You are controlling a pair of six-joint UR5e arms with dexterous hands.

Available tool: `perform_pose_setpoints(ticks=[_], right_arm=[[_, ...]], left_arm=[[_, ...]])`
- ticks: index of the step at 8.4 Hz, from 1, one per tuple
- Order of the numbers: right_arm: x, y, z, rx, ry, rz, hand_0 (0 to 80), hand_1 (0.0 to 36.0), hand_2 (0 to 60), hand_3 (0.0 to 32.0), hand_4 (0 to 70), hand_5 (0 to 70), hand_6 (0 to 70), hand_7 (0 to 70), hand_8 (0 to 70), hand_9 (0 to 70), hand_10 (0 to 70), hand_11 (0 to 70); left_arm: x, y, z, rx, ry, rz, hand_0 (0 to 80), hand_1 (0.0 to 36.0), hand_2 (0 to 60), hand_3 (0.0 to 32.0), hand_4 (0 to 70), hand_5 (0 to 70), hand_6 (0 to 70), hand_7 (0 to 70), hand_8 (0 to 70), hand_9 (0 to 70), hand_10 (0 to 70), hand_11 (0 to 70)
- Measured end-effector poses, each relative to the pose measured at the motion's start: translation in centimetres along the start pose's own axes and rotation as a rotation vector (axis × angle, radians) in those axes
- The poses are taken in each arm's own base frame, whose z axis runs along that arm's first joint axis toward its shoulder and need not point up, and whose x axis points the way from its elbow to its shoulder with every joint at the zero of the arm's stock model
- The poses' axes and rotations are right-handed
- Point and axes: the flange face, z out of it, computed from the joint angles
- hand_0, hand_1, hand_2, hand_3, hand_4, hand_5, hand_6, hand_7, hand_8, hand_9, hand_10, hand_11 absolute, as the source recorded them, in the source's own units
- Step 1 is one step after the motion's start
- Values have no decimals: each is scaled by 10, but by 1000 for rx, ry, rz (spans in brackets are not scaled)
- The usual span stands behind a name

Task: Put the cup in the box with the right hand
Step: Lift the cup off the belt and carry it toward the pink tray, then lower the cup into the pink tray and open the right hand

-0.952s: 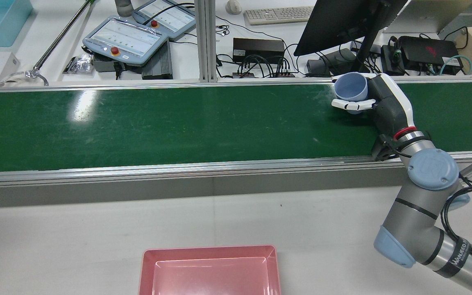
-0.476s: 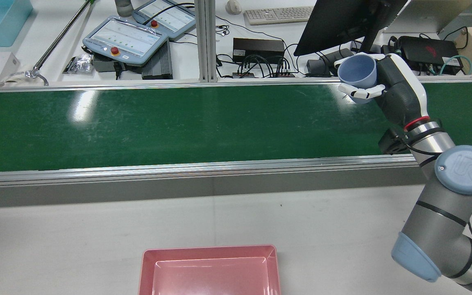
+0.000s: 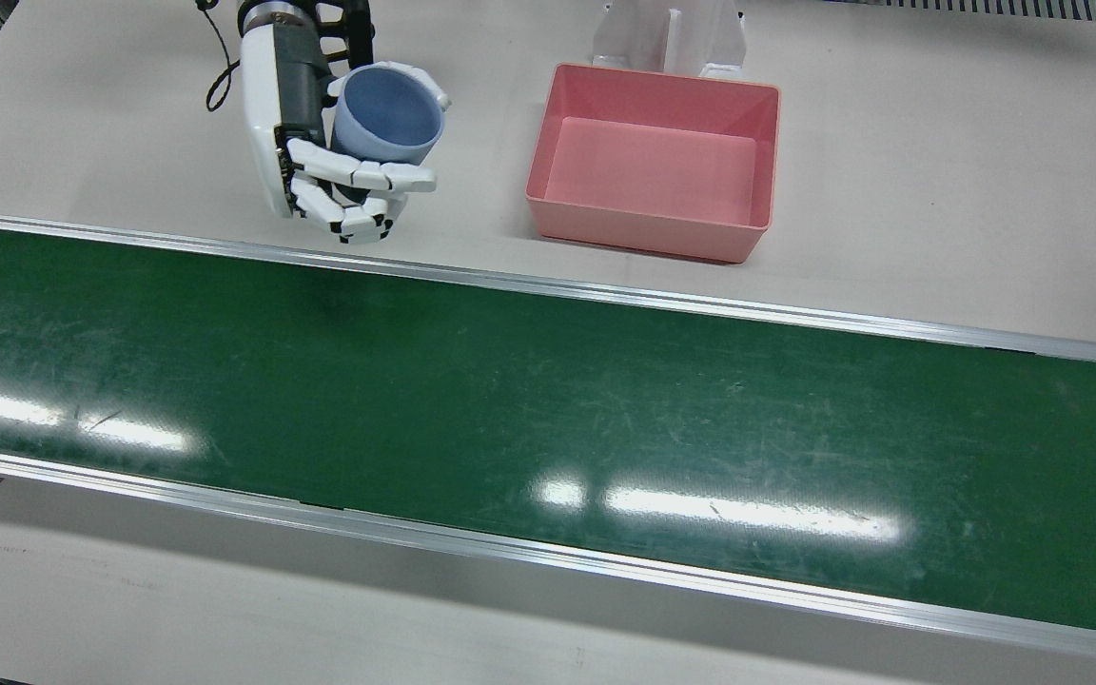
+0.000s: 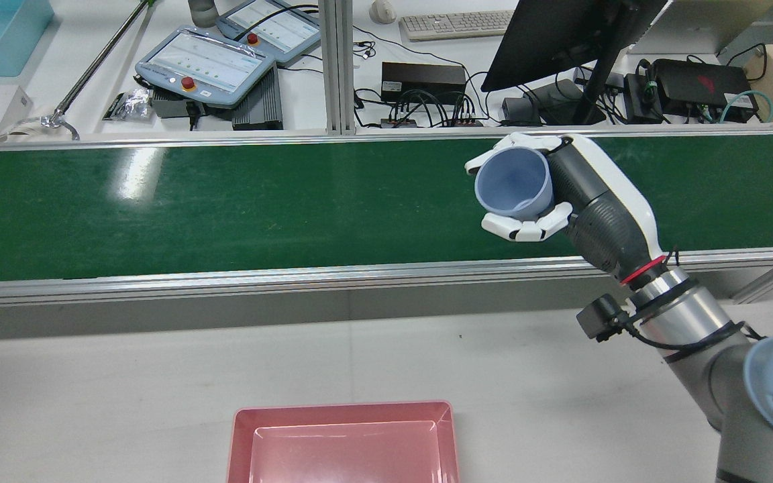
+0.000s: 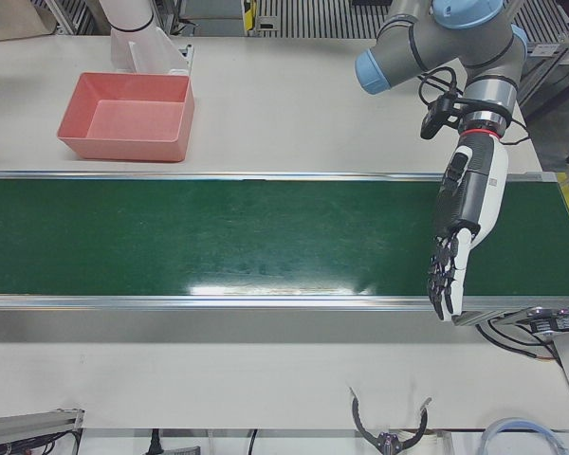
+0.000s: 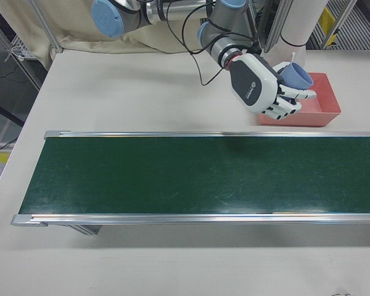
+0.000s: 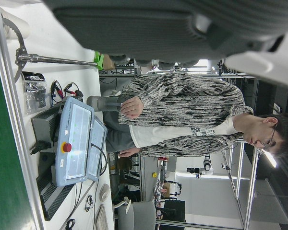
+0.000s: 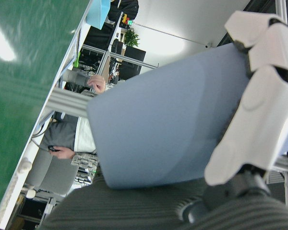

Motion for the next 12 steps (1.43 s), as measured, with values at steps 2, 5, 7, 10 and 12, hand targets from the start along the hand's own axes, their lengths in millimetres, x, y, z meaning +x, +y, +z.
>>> perform_pose_setpoints(ticks=[2,5,7,10,12], right_arm=[[60,57,-48,-26,95,18,536,290,600,0,700,139,348,700,641,700,414,584],[133,93,-106,-32,233,6,550,249,553,0,700,124,288,700,565,700,342,490],[170,92,-124,-35,283,-5,612,194,53,0,273,75,66,207,113,200,44,84],[222,88,-136,-52,301,32,532,92,10,0,196,44,29,87,58,107,0,0],[232,96,-136,-65,298,60,502,91,37,0,204,37,32,113,71,131,0,0]], left_arm=[[0,0,0,0,0,0,0,0,0,0,0,0,0,0,0,0,0,0],[0,0,0,-1,0,0,0,0,0,0,0,0,0,0,0,0,0,0],[0,0,0,0,0,0,0,0,0,0,0,0,0,0,0,0,0,0],[0,0,0,0,0,0,0,0,0,0,0,0,0,0,0,0,0,0],[0,1,0,-1,0,0,0,0,0,0,0,0,0,0,0,0,0,0]])
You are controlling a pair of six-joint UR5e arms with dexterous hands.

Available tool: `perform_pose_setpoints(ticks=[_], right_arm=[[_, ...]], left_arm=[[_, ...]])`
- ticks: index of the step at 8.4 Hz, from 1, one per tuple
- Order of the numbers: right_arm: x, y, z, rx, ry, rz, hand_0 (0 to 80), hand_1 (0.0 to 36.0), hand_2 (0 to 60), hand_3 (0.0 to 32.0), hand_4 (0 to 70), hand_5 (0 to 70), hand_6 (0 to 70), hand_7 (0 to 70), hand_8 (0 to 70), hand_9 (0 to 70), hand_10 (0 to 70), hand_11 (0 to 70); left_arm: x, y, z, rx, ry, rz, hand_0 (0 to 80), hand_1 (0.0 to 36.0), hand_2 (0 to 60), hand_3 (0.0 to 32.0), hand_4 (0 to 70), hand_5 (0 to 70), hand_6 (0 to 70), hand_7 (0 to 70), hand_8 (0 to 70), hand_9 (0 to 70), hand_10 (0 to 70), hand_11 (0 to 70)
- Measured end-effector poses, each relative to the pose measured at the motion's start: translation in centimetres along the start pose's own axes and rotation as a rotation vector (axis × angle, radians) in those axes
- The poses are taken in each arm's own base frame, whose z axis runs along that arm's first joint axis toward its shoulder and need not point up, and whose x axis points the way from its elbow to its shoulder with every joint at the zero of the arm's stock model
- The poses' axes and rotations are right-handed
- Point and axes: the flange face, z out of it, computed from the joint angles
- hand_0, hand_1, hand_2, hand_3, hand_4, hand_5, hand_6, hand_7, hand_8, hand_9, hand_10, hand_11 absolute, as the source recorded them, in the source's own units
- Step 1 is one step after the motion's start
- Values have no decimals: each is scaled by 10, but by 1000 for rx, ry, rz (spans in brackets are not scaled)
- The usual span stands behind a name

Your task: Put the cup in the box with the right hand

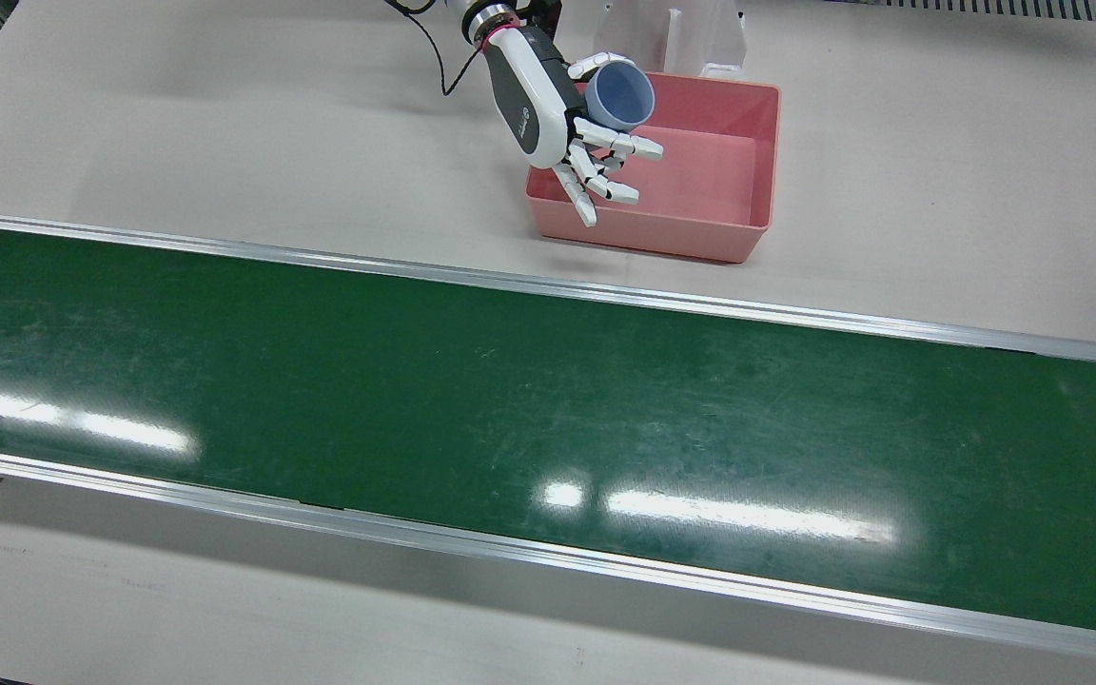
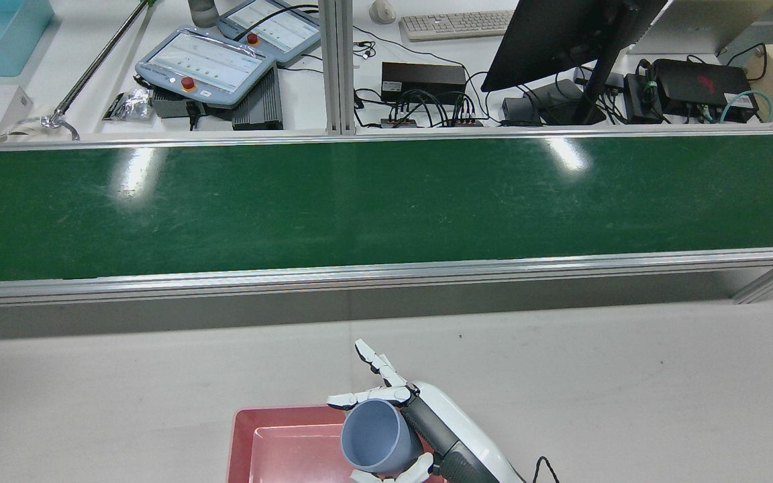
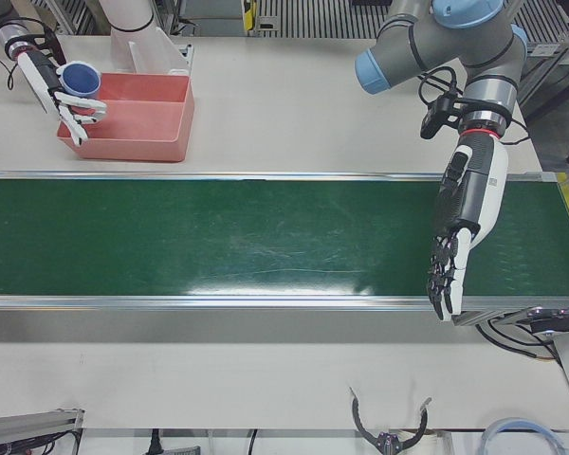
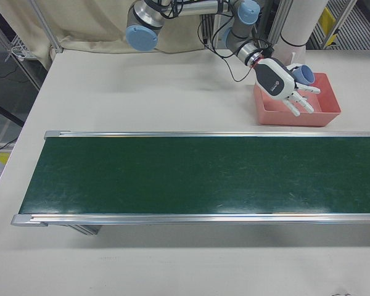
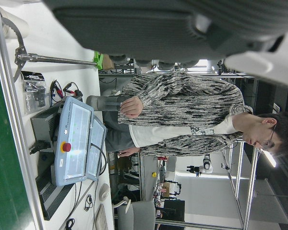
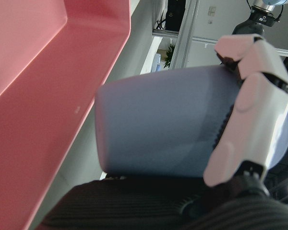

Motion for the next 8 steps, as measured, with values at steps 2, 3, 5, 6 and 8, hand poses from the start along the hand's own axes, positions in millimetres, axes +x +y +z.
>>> perform_pose_setpoints(ticks=[2,3,5,6,8], right_arm=[[-1,3,0,-11,2,12,499,95,44,0,207,38,36,128,77,142,0,0],[-4,4,0,-13,-1,21,502,102,50,0,193,42,40,138,81,150,0,1],[-40,9,-2,-26,-42,72,525,97,0,0,236,48,45,155,88,163,0,11],[-81,2,-5,-28,-89,106,532,121,24,0,252,52,49,165,92,169,8,26],[-156,-37,-12,-1,-176,155,532,121,25,0,307,49,51,176,95,175,5,20]], left_arm=[[0,0,0,0,0,0,0,0,0,0,0,0,0,0,0,0,0,0],[0,0,0,0,0,0,0,0,0,0,0,0,0,0,0,0,0,0],[0,0,0,0,0,0,0,0,0,0,0,0,0,0,0,0,0,0],[0,0,0,0,0,0,0,0,0,0,0,0,0,0,0,0,0,0],[0,-1,0,1,0,0,0,0,0,0,0,0,0,0,0,0,0,0]])
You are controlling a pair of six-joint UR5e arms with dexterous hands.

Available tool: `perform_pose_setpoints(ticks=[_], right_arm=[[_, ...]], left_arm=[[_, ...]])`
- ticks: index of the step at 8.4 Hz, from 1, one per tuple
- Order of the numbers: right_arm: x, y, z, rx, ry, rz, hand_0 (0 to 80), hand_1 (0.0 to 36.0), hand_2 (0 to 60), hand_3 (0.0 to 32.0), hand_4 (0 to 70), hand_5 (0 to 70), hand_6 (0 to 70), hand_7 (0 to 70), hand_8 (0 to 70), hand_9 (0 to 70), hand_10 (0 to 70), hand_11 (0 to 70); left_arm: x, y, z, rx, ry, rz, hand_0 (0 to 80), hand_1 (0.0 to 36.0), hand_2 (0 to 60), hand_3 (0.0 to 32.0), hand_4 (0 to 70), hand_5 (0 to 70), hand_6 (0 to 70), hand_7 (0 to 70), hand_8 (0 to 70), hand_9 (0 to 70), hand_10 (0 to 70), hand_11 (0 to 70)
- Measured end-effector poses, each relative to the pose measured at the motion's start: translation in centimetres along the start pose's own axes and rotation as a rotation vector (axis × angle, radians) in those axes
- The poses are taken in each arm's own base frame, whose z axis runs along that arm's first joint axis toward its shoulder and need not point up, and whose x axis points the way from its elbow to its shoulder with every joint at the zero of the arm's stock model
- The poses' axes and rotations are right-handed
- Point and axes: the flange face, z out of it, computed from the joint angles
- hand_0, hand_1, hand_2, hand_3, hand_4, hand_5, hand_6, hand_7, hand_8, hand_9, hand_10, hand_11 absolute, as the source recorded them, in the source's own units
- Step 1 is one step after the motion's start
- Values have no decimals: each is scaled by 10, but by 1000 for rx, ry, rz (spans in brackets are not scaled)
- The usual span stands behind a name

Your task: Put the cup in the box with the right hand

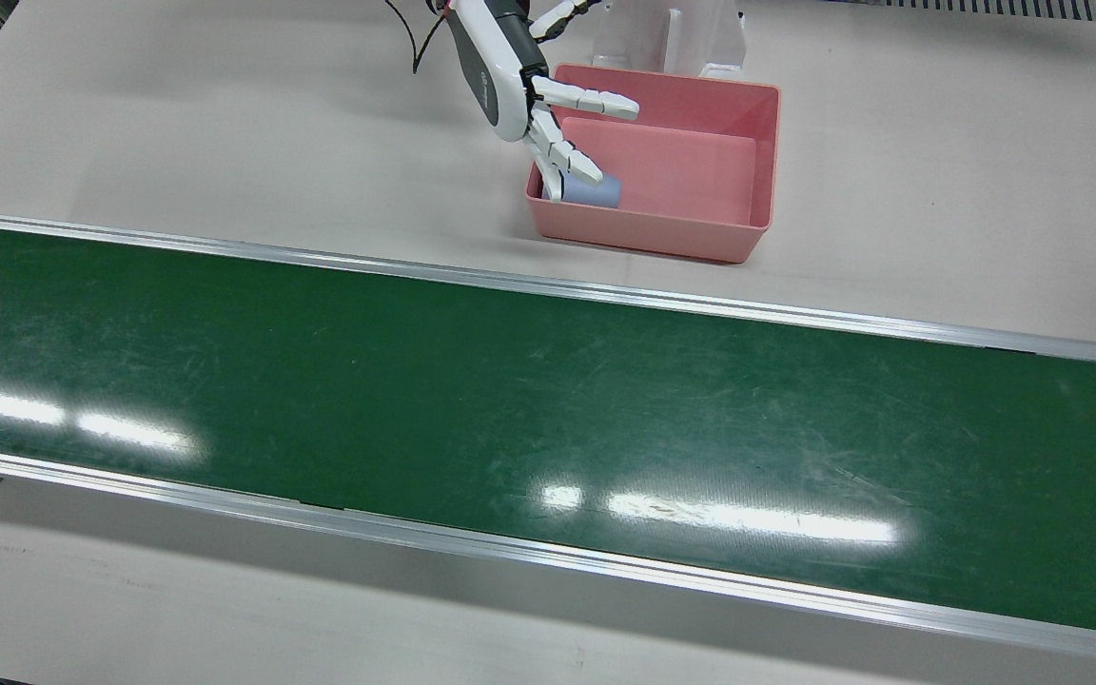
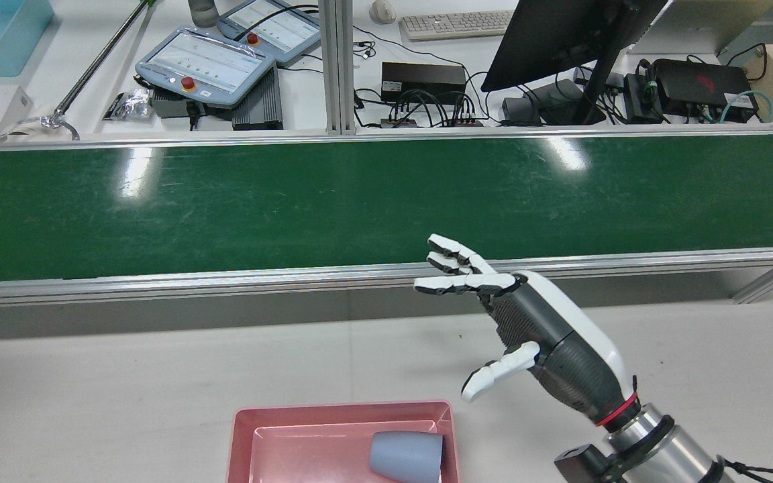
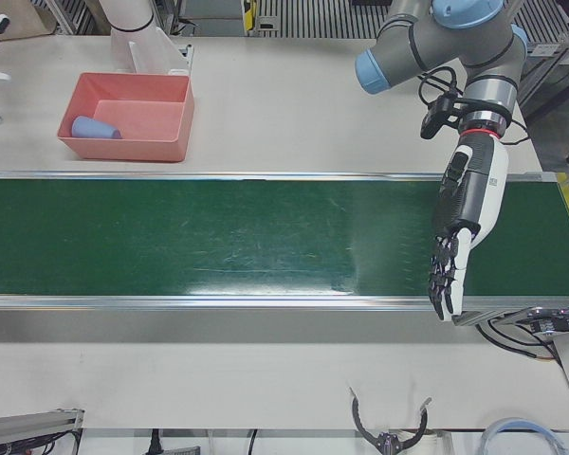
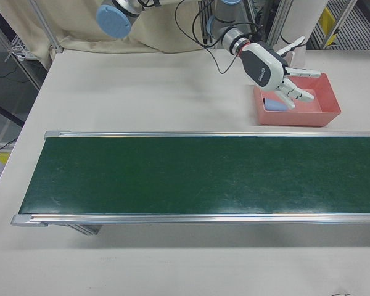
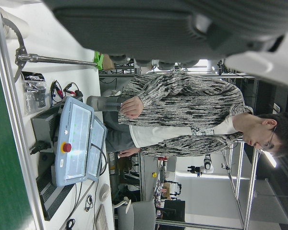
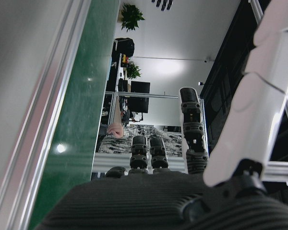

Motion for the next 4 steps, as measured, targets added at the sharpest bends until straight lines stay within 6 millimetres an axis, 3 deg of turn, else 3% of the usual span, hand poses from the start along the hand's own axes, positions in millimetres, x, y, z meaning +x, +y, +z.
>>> perform_pose_setpoints(ticks=[1,2,3,4], right_arm=[[-36,-23,-1,21,-15,7,524,143,79,0,290,50,52,182,97,178,7,24],[-73,-47,-3,54,-25,2,551,126,0,0,285,56,53,176,97,177,13,35],[-111,-69,-6,89,-43,-10,526,161,100,0,203,57,51,165,97,175,18,42],[-154,-94,-9,125,-71,-32,542,120,0,0,259,57,52,168,99,178,26,53]], left_arm=[[0,0,0,0,0,0,0,0,0,0,0,0,0,0,0,0,0,0],[0,0,0,-1,0,0,0,0,0,0,0,0,0,0,0,0,0,0],[0,0,0,-1,0,0,0,0,0,0,0,0,0,0,0,0,0,0],[0,0,0,-1,0,0,0,0,0,0,0,0,0,0,0,0,0,0]])
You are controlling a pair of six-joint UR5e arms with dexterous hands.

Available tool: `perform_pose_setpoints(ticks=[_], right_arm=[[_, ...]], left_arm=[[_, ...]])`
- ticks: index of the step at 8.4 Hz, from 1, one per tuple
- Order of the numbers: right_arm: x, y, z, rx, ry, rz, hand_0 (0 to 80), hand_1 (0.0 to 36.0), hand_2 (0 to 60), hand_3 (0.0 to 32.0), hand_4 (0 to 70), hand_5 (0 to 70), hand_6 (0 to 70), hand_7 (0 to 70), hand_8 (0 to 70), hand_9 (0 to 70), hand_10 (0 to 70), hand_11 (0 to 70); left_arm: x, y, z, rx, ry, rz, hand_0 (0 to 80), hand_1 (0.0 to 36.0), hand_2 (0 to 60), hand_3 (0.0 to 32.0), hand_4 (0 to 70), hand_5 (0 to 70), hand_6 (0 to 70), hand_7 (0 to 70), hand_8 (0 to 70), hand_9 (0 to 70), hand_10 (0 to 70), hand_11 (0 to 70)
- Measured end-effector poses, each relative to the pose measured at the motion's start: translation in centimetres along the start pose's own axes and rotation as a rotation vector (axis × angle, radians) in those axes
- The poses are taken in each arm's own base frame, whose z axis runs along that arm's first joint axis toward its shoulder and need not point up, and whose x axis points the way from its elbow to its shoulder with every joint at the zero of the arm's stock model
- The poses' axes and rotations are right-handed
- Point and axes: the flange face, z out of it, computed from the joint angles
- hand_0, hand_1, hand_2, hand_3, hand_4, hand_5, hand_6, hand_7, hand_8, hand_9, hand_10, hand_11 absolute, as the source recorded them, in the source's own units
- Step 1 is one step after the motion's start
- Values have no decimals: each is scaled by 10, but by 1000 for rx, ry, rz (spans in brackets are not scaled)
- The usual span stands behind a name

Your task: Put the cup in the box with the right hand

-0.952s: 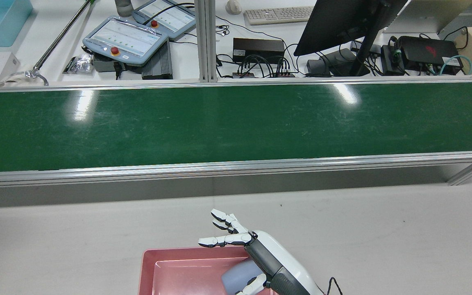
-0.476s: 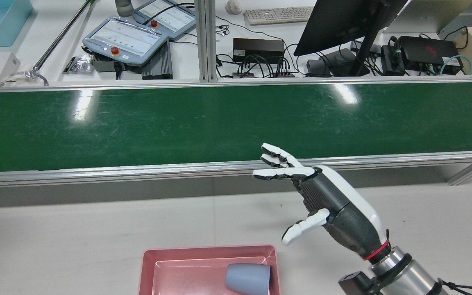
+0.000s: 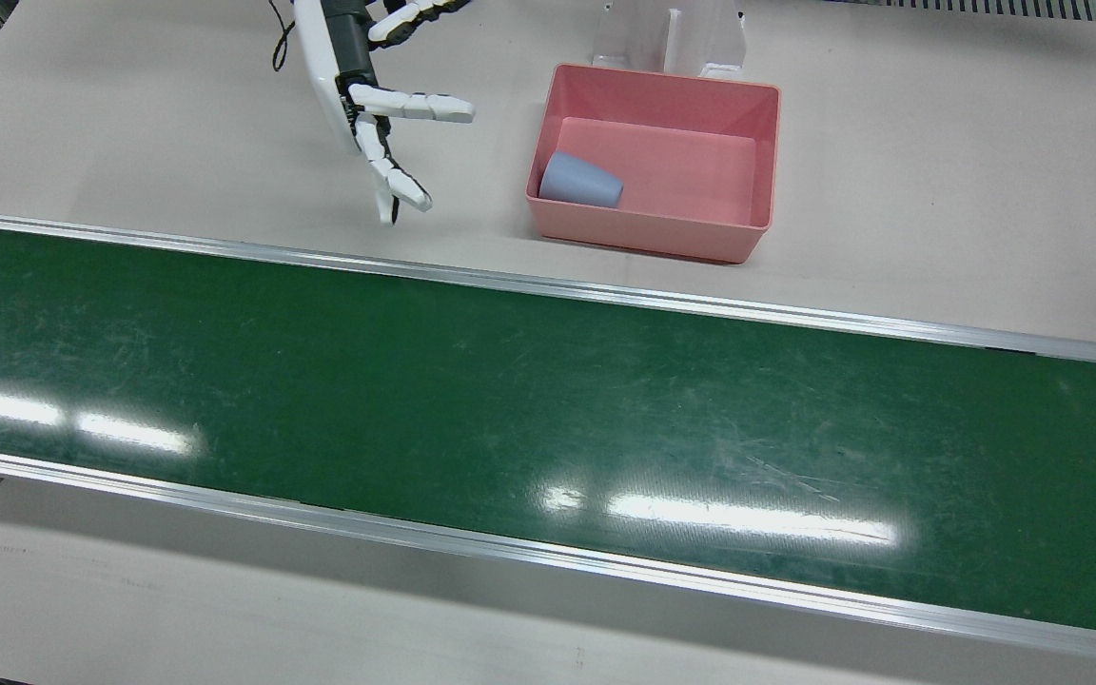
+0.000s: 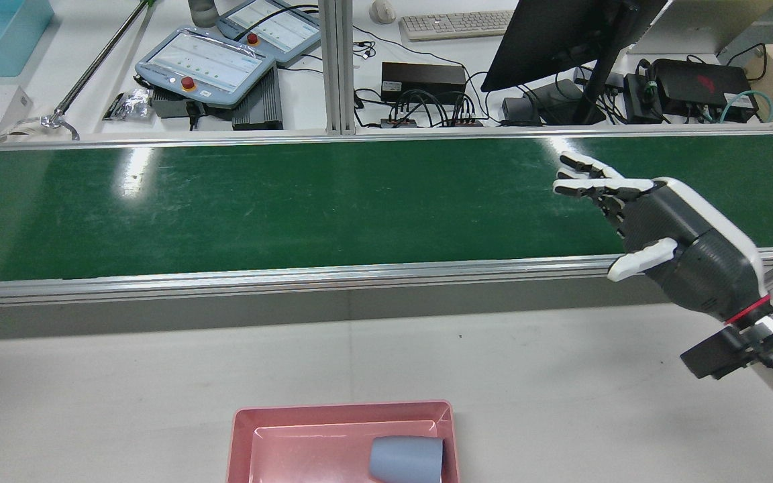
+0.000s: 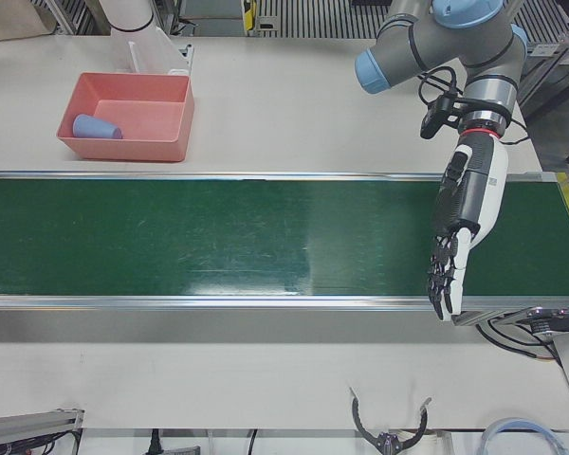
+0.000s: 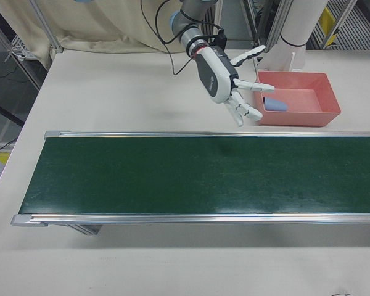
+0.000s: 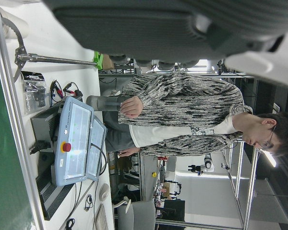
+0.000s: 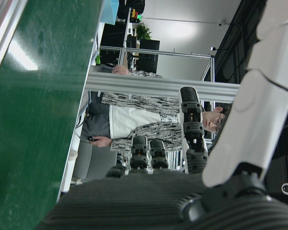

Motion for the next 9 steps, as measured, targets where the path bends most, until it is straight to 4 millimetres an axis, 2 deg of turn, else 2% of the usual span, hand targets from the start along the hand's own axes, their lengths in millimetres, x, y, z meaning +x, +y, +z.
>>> perform_pose_setpoints(ticks=[1,2,3,4,5,6,7,8,9], right_arm=[[-38,-30,4,36,-18,-19,523,143,77,0,223,57,54,171,100,180,36,67],[-80,-62,6,78,-33,-43,520,141,76,0,196,57,53,164,99,178,38,71],[-125,-94,2,121,-53,-68,526,122,25,0,214,58,54,166,102,182,45,81],[-173,-127,-10,161,-81,-90,521,131,52,0,191,59,54,161,103,183,52,91],[-215,-162,-29,190,-108,-103,521,133,53,0,211,59,56,170,106,187,54,94],[-246,-197,-56,212,-142,-105,530,114,0,0,246,58,57,176,107,189,55,95],[-262,-225,-80,221,-170,-105,518,130,55,0,238,57,58,181,108,191,58,98],[-269,-250,-100,228,-189,-103,523,119,29,0,267,56,60,194,110,197,61,103],[-269,-272,-112,243,-194,-97,520,105,0,0,250,56,59,184,109,195,66,110]], left_arm=[[0,0,0,1,0,0,0,0,0,0,0,0,0,0,0,0,0,0],[0,-1,0,1,0,0,0,0,0,0,0,0,0,0,0,0,0,0],[0,-1,-1,2,0,0,0,0,0,0,0,0,0,0,0,0,0,0],[0,-1,-1,2,0,0,0,0,0,0,0,0,0,0,0,0,0,0],[0,-1,-1,1,0,0,0,0,0,0,0,0,0,0,0,0,0,0],[0,-1,-1,1,0,0,0,0,0,0,0,0,0,0,0,0,0,0],[0,-1,-1,0,0,0,0,0,0,0,0,0,0,0,0,0,0,0],[0,-1,-1,0,0,0,0,0,0,0,0,0,0,0,0,0,0,0],[0,-1,-1,1,0,0,0,0,0,0,0,0,0,0,0,0,0,0]])
